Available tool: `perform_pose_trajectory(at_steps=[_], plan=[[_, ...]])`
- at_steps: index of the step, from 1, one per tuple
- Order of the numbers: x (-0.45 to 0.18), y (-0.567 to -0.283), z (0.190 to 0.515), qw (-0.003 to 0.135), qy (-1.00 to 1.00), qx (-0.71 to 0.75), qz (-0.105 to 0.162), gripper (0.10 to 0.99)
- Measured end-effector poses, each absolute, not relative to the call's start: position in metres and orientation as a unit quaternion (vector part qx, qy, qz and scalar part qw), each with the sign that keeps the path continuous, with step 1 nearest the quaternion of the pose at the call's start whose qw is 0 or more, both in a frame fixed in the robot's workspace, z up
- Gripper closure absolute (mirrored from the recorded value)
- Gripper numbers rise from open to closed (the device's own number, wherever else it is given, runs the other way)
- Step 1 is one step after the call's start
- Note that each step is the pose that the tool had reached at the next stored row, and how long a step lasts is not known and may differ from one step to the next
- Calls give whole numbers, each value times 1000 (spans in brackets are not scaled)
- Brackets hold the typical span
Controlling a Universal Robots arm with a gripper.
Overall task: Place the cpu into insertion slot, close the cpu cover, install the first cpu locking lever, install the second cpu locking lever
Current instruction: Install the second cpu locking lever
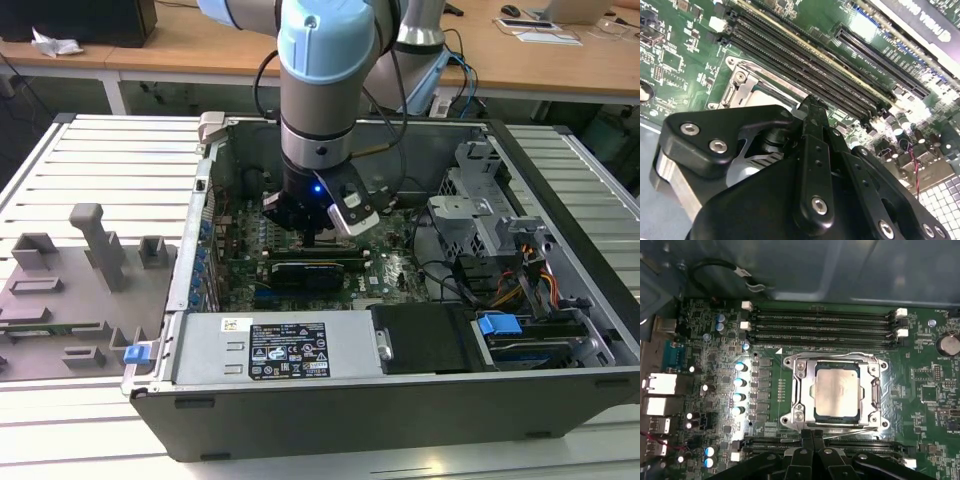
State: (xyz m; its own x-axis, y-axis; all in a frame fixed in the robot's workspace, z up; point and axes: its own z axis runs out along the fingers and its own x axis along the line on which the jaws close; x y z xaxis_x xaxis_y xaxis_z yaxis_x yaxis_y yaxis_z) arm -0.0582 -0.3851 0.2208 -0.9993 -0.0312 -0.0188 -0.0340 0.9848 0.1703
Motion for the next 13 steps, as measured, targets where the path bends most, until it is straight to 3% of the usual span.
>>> perform_pose_trajectory(at_steps=[13], plan=[[-62,-390,219,8,994,-16,112,980]])
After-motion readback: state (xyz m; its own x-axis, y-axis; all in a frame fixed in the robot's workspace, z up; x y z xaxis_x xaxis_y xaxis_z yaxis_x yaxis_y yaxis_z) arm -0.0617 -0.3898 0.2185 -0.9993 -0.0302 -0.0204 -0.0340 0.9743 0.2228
